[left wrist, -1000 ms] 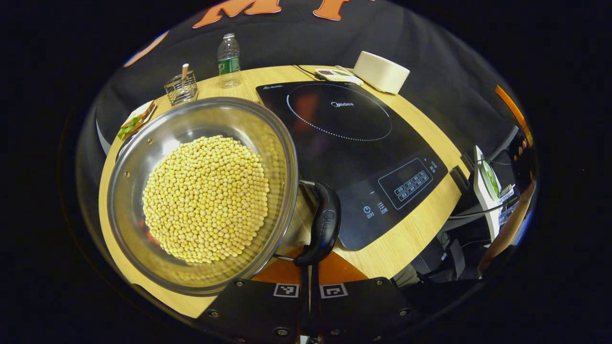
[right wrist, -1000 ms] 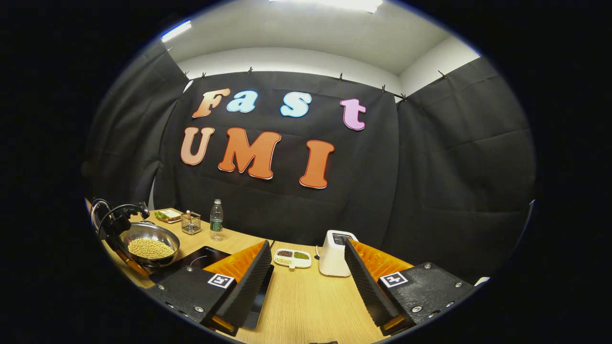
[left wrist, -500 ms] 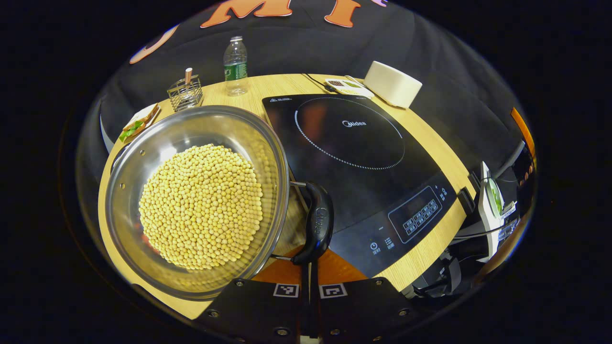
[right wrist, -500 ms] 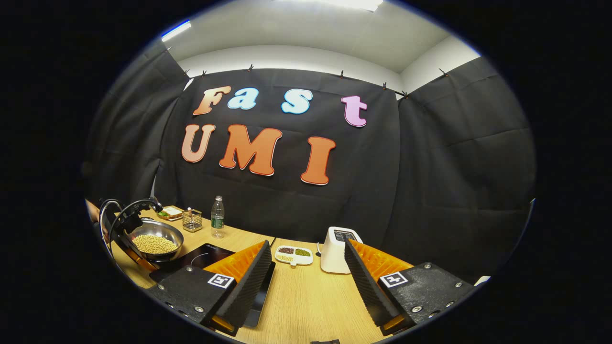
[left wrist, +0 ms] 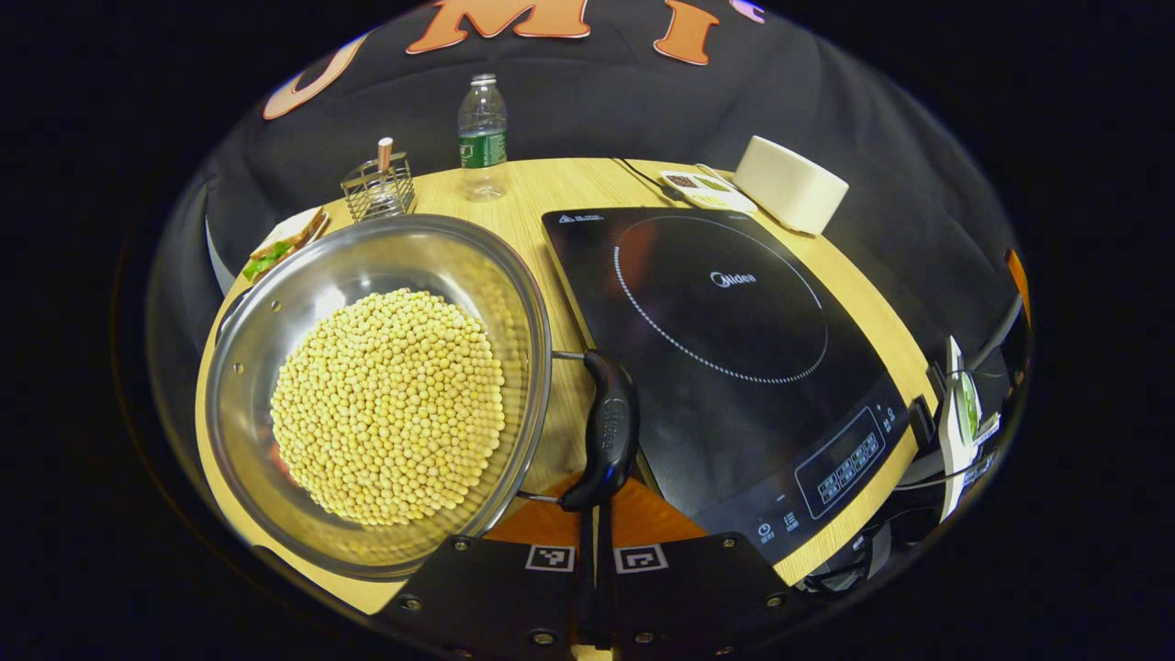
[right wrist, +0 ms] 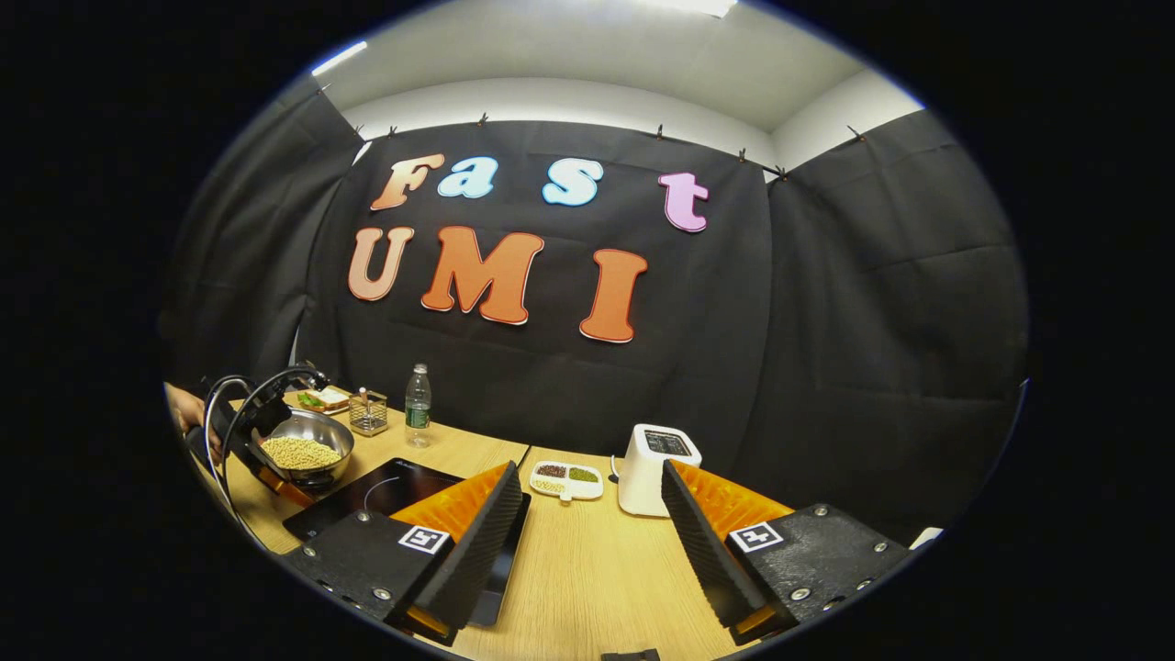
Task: First push the handle of the pot to place it horizontally, then grasp the pot with both hands and set it on the induction cooktop.
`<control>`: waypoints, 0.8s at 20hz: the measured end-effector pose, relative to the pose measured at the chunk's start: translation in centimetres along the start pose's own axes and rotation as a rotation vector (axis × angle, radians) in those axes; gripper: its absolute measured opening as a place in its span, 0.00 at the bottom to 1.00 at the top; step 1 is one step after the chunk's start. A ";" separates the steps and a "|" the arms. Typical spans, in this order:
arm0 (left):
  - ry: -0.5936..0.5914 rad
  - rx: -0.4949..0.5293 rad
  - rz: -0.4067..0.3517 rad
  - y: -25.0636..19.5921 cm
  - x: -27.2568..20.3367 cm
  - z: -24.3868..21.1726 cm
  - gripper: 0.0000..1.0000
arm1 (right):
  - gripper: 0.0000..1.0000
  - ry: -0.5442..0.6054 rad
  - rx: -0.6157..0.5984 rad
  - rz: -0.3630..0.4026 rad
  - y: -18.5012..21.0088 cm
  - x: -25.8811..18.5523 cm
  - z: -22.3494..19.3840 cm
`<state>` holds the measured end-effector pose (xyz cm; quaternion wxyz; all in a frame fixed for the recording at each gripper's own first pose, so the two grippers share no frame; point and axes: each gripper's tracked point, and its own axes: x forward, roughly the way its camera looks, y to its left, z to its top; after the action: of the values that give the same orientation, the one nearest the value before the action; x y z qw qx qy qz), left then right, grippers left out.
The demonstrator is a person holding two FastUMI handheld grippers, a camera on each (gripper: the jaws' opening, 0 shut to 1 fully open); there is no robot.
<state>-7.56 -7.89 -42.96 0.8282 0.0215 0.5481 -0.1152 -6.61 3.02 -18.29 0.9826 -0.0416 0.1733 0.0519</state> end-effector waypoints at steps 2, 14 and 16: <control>-0.017 0.008 -0.003 0.0 0.4 0.7 0.01 | 0.95 0.009 -0.006 0.007 0.7 0.2 -0.1; -0.107 0.049 0.045 0.9 2.4 5.2 0.01 | 0.95 0.048 0.009 0.079 6.1 1.7 -0.1; -0.122 0.047 0.053 0.8 2.9 5.9 0.01 | 0.95 0.053 0.021 0.087 6.6 1.9 0.0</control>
<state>-0.99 -8.58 -43.30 0.8620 0.0484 0.4930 -0.1073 -5.55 9.77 -19.34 0.9750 -0.0249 0.2012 0.0914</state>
